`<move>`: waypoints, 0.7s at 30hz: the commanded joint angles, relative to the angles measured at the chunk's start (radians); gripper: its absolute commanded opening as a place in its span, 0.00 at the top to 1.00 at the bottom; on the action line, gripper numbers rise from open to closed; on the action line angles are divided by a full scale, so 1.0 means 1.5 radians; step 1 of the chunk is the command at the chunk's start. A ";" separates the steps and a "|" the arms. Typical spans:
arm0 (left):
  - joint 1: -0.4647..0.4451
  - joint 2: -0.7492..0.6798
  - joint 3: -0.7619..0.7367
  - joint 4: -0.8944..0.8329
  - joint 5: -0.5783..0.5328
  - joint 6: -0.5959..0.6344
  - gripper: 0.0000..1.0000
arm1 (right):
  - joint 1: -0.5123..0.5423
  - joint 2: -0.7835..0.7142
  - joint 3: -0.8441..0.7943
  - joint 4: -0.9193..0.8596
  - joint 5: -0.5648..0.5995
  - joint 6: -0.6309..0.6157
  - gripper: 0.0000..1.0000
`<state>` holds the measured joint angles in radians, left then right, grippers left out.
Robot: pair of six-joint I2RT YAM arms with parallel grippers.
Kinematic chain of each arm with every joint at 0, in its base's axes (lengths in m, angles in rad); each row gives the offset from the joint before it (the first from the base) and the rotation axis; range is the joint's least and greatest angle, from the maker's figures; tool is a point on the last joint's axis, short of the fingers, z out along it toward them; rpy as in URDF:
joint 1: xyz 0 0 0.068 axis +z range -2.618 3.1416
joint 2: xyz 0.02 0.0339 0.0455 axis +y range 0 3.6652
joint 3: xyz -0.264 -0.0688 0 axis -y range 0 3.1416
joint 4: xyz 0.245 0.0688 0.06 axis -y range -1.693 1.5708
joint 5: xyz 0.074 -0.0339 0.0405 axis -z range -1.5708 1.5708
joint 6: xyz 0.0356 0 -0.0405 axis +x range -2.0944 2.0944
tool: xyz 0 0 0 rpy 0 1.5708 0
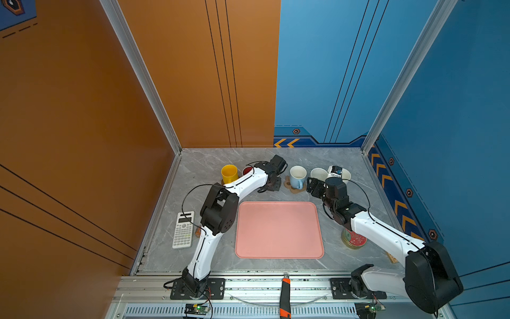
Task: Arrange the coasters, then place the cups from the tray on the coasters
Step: 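Lower the lavender-handled mug onto the wooden coaster with the left gripper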
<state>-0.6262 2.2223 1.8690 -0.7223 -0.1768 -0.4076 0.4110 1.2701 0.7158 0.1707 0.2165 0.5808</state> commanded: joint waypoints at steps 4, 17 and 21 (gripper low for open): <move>0.007 0.005 0.030 0.003 0.007 0.002 1.00 | -0.007 0.009 0.013 -0.013 -0.006 -0.010 0.13; 0.009 0.013 0.033 -0.007 0.010 -0.003 0.87 | -0.009 0.011 0.013 -0.014 -0.007 -0.010 0.13; 0.010 0.012 0.034 -0.007 0.011 -0.003 0.81 | -0.009 0.009 0.013 -0.015 -0.007 -0.009 0.13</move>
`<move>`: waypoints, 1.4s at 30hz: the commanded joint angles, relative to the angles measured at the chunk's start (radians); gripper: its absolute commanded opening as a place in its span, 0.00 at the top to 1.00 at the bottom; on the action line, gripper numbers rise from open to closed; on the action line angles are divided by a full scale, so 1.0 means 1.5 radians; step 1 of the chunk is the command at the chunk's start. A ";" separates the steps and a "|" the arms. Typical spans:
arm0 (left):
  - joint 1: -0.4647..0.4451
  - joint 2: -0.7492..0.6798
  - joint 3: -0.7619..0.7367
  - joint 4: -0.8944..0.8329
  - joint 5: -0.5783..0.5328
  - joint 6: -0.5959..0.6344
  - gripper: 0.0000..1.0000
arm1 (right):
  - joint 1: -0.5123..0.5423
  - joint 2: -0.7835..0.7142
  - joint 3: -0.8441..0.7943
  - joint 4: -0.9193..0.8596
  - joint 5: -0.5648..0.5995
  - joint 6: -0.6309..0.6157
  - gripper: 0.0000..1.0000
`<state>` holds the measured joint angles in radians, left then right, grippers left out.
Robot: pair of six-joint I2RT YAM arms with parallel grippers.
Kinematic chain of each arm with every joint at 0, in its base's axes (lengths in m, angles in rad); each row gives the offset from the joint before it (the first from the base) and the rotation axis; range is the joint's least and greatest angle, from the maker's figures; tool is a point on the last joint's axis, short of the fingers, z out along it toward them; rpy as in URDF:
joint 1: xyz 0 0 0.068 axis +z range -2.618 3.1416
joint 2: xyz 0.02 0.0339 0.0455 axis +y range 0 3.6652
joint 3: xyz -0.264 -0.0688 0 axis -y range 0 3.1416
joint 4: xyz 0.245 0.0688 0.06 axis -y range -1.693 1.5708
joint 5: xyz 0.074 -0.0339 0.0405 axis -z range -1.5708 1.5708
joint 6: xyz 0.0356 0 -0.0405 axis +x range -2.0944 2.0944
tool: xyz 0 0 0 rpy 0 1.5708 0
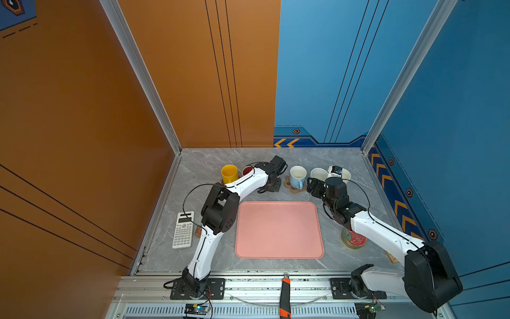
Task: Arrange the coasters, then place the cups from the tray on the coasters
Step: 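Lower the lavender-handled mug onto the wooden coaster with the left gripper, then open the left gripper and lift it out of the lavender-handled mug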
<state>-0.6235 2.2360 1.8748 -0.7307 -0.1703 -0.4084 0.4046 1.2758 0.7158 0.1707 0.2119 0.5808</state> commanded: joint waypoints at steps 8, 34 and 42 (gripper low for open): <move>0.008 0.000 0.029 -0.003 0.013 -0.003 0.72 | -0.006 0.003 0.013 -0.019 -0.003 -0.010 0.13; -0.016 -0.216 -0.089 0.025 -0.006 0.024 0.19 | -0.010 -0.042 -0.002 -0.057 0.049 -0.030 0.03; -0.012 -0.413 -0.267 0.132 -0.037 0.054 0.07 | -0.010 -0.078 -0.018 -0.048 0.055 -0.034 0.00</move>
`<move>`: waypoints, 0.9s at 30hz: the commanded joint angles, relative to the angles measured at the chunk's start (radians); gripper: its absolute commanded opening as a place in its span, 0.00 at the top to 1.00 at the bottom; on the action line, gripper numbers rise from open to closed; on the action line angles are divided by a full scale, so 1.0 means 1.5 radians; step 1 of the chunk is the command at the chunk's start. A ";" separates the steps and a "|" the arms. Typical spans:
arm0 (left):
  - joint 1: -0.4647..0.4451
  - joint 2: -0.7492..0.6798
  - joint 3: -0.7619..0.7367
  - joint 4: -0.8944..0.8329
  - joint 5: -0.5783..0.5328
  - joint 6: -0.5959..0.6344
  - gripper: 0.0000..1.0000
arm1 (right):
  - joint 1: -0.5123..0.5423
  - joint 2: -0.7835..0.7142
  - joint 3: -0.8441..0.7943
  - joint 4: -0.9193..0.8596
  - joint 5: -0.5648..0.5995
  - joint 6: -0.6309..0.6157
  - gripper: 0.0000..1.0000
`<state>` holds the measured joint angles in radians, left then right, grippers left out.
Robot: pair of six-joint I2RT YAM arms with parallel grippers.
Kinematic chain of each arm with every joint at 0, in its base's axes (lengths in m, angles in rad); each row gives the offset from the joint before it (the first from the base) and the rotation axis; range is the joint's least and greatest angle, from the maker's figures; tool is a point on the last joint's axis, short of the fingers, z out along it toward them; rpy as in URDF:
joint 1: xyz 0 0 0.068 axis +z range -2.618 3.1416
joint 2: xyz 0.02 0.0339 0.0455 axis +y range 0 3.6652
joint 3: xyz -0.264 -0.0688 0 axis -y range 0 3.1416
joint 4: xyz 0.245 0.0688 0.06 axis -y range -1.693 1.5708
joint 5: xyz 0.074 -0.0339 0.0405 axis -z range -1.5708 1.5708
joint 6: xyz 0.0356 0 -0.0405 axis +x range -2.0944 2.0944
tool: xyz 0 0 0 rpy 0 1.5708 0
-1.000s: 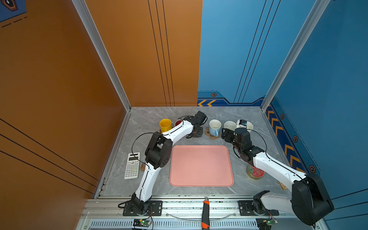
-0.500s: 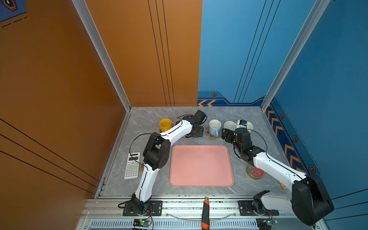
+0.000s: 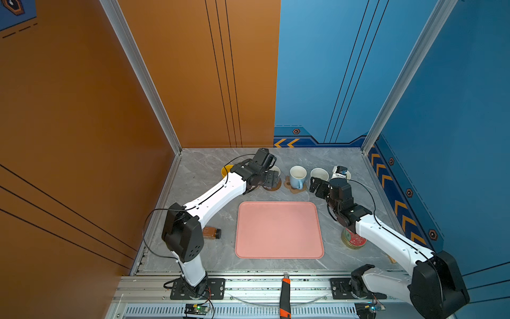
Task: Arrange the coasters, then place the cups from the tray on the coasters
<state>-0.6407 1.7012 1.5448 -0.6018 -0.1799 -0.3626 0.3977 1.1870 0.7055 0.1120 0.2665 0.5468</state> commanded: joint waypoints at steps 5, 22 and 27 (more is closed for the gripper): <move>0.006 -0.178 -0.160 0.100 -0.066 0.047 0.02 | -0.001 -0.043 -0.012 -0.018 0.012 -0.013 0.00; 0.064 -0.657 -0.597 0.355 -0.249 0.179 0.02 | -0.021 -0.259 -0.050 -0.186 0.214 -0.224 0.00; 0.082 -0.709 -0.653 0.376 -0.296 0.205 0.02 | -0.079 -0.279 -0.076 -0.166 0.185 -0.275 0.00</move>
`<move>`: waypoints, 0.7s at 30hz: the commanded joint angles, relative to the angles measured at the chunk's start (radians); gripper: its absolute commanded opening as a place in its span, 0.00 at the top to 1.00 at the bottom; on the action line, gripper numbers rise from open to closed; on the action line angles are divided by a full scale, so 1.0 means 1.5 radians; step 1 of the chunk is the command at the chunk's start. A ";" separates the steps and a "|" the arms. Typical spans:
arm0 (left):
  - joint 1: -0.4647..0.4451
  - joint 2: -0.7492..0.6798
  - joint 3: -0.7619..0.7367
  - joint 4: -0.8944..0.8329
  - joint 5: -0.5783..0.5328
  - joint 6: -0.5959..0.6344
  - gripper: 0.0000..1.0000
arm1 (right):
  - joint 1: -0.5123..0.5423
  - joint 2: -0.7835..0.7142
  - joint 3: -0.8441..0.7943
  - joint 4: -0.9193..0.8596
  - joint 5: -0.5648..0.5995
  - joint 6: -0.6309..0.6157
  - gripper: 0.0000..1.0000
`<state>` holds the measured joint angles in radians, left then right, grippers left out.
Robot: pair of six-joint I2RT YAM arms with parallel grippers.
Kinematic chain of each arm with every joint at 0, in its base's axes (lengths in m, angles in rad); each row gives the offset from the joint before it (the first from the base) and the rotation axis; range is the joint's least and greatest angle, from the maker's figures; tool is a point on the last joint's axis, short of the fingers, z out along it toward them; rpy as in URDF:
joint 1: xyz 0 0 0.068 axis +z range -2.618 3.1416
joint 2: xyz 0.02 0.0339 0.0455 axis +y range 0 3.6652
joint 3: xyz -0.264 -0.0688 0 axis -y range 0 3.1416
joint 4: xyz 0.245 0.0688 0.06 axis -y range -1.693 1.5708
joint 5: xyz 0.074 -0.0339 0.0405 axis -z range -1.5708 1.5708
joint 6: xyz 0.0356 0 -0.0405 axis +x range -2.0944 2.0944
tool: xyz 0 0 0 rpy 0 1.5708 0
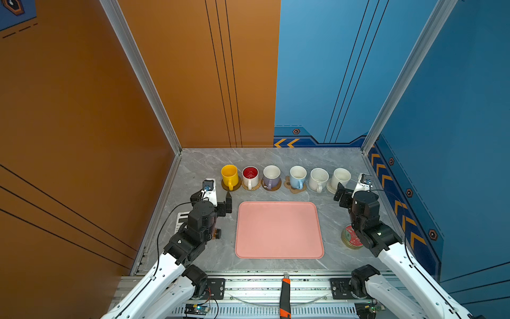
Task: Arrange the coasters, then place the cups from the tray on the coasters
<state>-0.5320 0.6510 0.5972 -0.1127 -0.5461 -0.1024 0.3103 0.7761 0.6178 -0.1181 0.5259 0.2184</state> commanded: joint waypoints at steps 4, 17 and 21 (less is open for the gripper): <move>0.019 0.007 -0.066 0.109 -0.150 0.057 0.02 | -0.058 0.004 -0.042 0.021 -0.027 -0.063 0.00; 0.117 0.108 -0.192 0.349 -0.131 0.113 0.02 | -0.119 0.135 -0.109 0.199 -0.085 -0.099 0.00; 0.158 0.121 -0.211 0.382 -0.078 0.093 0.02 | -0.130 0.182 -0.113 0.236 -0.101 -0.102 0.00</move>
<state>-0.3332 0.8230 0.3038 0.3622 -0.7189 0.0448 0.1291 1.0080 0.4622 0.1570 0.4061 0.0872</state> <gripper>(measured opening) 0.979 0.999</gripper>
